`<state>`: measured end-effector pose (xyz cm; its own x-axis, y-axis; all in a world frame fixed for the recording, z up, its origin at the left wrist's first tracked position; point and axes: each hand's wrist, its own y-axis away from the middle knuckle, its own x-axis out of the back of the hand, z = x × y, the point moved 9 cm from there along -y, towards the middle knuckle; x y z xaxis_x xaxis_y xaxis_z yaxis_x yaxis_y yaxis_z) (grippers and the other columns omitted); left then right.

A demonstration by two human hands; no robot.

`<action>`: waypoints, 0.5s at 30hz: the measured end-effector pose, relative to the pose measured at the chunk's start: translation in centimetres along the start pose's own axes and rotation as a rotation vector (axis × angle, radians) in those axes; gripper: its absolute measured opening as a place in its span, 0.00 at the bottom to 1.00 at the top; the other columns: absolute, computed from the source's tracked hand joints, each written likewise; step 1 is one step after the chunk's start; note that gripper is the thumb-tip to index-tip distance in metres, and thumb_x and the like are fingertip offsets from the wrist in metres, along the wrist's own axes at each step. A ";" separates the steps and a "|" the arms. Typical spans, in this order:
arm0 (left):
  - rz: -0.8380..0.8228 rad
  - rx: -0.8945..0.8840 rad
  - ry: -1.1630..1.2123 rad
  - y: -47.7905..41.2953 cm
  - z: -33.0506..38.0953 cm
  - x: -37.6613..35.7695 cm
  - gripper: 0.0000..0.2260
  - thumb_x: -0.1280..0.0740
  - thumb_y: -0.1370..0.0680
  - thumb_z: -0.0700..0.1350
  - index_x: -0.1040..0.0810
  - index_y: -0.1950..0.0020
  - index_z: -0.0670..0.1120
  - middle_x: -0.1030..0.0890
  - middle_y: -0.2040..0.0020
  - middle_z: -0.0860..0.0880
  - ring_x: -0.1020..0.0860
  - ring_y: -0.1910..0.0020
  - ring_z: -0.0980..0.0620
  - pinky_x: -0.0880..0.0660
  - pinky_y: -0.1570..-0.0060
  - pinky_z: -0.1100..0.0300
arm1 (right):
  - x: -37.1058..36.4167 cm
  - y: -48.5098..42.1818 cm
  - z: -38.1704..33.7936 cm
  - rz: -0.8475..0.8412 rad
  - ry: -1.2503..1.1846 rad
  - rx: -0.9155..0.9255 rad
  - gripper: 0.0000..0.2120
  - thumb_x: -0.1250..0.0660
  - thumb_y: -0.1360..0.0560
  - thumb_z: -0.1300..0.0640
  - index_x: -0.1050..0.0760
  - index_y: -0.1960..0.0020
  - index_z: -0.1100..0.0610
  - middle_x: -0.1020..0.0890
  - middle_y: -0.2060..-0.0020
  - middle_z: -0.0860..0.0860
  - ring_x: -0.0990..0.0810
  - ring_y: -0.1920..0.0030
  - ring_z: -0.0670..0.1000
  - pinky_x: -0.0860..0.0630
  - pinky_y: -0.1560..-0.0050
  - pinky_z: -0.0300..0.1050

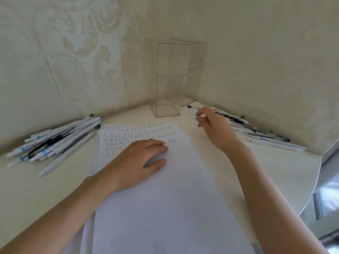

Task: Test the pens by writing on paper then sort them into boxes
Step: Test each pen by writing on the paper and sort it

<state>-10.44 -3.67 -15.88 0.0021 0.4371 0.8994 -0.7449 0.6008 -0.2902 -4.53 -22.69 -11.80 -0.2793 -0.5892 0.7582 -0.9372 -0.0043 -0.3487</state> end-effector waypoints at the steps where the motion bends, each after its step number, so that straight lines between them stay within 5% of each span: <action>1: 0.036 0.008 0.009 0.0 -0.1 0.3 0.28 0.52 0.27 0.64 0.29 0.33 0.53 0.31 0.35 0.61 0.36 0.35 0.62 0.44 0.34 0.66 | -0.2 0.3 -2.0 -0.009 -0.068 0.092 0.08 0.42 0.19 0.56 0.27 0.45 0.57 0.21 0.60 0.50 0.25 0.61 0.44 0.31 0.57 0.43; 4: 0.135 0.047 0.013 0.2 -0.5 1.5 0.24 0.49 0.25 0.60 0.25 0.38 0.50 0.26 0.41 0.57 0.28 0.42 0.56 0.34 0.40 0.59 | -1.4 1.4 -6.1 -0.029 -0.086 0.285 0.08 0.41 0.20 0.54 0.26 0.44 0.54 0.25 0.63 0.42 0.26 0.62 0.40 0.29 0.57 0.41; 9: 0.342 0.243 0.004 0.8 -2.4 3.8 0.11 0.40 0.22 0.48 0.22 0.45 0.46 0.24 0.48 0.51 0.25 0.48 0.49 0.31 0.49 0.56 | -5.5 1.9 -7.1 -0.162 0.024 0.384 0.13 0.39 0.21 0.59 0.25 0.37 0.56 0.20 0.47 0.53 0.24 0.46 0.53 0.31 0.46 0.43; 15: 0.338 0.287 0.032 0.8 -2.7 3.7 0.09 0.38 0.22 0.45 0.22 0.45 0.45 0.24 0.49 0.51 0.25 0.49 0.50 0.28 0.51 0.55 | -6.2 2.1 -7.8 -0.179 0.039 0.450 0.15 0.41 0.20 0.56 0.26 0.35 0.56 0.21 0.53 0.53 0.25 0.50 0.53 0.31 0.50 0.44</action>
<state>-9.23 0.30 -13.68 -0.2562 0.6003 0.7576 -0.8622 0.2124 -0.4599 -6.36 -12.76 -12.88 -0.1378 -0.5170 0.8448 -0.7903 -0.4567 -0.4085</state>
